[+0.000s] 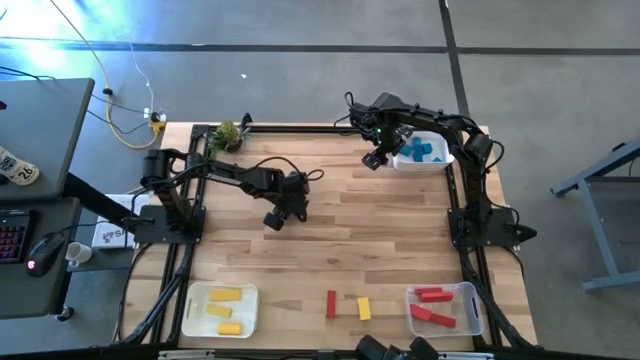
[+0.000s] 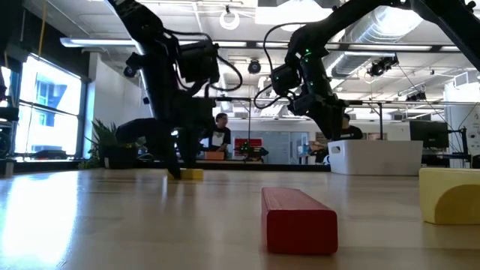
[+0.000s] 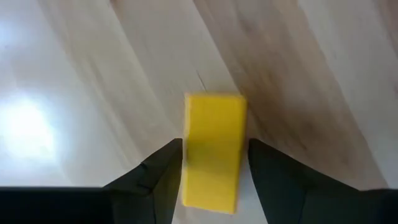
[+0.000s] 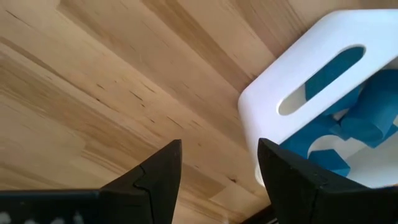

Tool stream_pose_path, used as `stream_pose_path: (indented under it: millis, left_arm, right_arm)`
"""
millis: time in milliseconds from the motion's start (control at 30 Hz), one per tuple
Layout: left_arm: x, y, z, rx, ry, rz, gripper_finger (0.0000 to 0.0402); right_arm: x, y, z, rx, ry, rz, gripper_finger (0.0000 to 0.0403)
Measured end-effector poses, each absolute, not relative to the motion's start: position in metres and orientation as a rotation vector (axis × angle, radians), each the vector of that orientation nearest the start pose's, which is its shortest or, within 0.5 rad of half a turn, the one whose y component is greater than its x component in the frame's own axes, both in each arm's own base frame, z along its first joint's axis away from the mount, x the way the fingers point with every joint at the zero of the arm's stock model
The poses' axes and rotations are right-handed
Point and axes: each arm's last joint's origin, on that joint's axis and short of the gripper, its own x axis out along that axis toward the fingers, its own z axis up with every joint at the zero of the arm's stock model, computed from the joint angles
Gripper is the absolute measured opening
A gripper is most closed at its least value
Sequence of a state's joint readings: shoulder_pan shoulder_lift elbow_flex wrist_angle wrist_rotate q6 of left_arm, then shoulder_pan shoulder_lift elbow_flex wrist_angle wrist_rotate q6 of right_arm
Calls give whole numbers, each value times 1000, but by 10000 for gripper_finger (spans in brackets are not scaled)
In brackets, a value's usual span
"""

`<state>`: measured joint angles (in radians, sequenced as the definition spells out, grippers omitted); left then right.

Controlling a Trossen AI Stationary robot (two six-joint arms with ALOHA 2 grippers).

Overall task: Sort & place blocks by color
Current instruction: Put the yellow block into the bottom white bin

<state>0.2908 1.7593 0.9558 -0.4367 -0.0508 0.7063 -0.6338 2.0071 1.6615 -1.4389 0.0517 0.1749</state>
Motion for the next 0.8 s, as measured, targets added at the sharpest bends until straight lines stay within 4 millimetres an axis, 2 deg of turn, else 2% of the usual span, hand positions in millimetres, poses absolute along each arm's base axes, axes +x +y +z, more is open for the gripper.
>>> stream_pose_path:
  millis: [133,300,367,467,533,733,800]
  left_arm:
    - [299,96,127,417,1310,-178,170]
    - [299,97,125,388,1310,-181,165]
    - [299,97,126,366,1307,-170,151]
    - [298,97,127,323,1302,-142,109]
    - [297,97,130,288,1298,-110,85]
    - [290,94,139,157,1314,-4,85]
    - [285,94,150,121,1309,34,85]
  right_arm:
    - [291,-216,222,643,1699,-647,197]
    - [291,-216,222,644,1699,-646,197]
    - [291,-216,222,644,1699,-646,197]
    - [291,-216,222,644,1698,-646,197]
    - [291,-216,222,645,1696,-649,197]
    - [294,-211,222,635,1698,-641,197]
    - [296,-207,225,623,1691,-633,197]
